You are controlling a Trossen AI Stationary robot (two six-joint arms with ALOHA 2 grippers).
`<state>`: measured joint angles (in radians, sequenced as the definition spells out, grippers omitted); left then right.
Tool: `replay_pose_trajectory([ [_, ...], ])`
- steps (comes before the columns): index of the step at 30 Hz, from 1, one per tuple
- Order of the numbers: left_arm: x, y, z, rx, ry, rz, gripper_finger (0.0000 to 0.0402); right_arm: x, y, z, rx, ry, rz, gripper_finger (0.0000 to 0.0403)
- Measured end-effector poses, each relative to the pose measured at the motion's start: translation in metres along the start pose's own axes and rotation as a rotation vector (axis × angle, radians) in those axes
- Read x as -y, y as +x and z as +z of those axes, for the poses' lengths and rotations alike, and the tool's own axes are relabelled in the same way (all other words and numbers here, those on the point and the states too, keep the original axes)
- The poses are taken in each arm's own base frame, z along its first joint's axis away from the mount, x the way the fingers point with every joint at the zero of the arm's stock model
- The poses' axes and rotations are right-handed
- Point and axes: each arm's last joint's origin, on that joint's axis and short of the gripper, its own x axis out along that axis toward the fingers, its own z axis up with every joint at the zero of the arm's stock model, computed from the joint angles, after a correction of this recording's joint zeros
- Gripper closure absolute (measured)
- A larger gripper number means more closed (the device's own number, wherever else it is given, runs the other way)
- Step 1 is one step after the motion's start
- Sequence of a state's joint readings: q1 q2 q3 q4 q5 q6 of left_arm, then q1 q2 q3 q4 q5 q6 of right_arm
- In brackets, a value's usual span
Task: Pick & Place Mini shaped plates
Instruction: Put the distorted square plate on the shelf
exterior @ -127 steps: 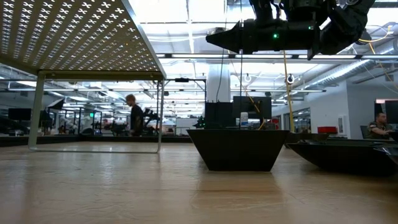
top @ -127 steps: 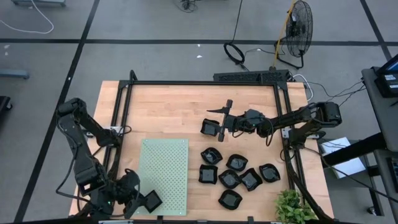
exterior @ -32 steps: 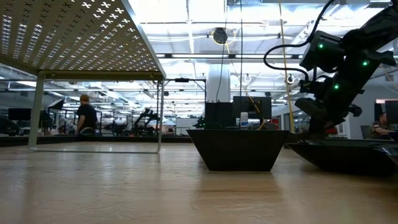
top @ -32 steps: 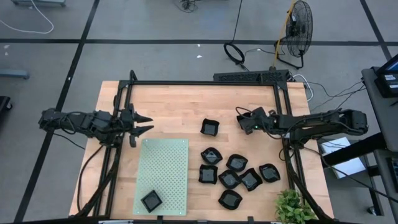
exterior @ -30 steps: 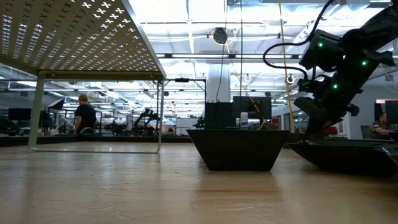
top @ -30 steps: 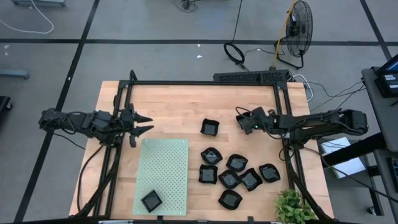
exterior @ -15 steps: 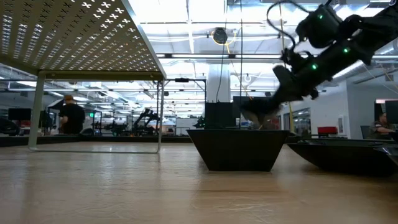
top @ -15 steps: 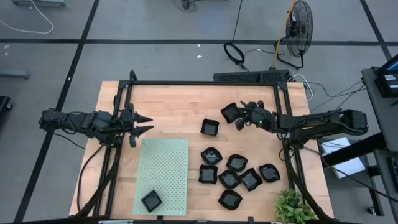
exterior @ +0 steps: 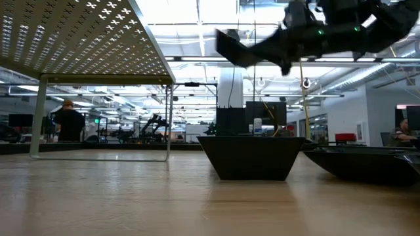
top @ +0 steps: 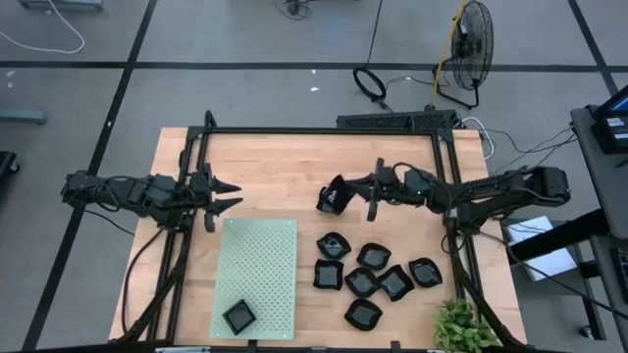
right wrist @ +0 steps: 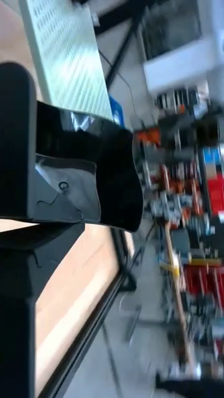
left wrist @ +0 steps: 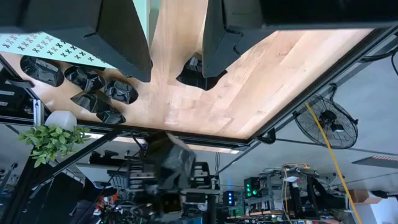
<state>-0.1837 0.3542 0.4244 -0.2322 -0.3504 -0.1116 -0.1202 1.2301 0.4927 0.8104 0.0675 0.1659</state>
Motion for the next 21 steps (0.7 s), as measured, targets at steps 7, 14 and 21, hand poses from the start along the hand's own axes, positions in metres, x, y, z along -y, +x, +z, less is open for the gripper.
replay_pose_trajectory([
  [7,0.0,0.0,0.0,-0.001,0.0,0.0,0.0252,-0.037,0.046,0.018,-0.09,-0.089,0.184,0.0403],
  [14,0.0,0.0,0.0,-0.001,0.0,0.0,0.0252,-0.07,0.092,0.025,-0.164,-0.191,0.251,0.0403],
  [21,0.0,0.0,0.0,-0.002,0.0,0.0,0.0252,-0.092,0.13,0.035,-0.132,-0.242,0.321,0.0403],
])
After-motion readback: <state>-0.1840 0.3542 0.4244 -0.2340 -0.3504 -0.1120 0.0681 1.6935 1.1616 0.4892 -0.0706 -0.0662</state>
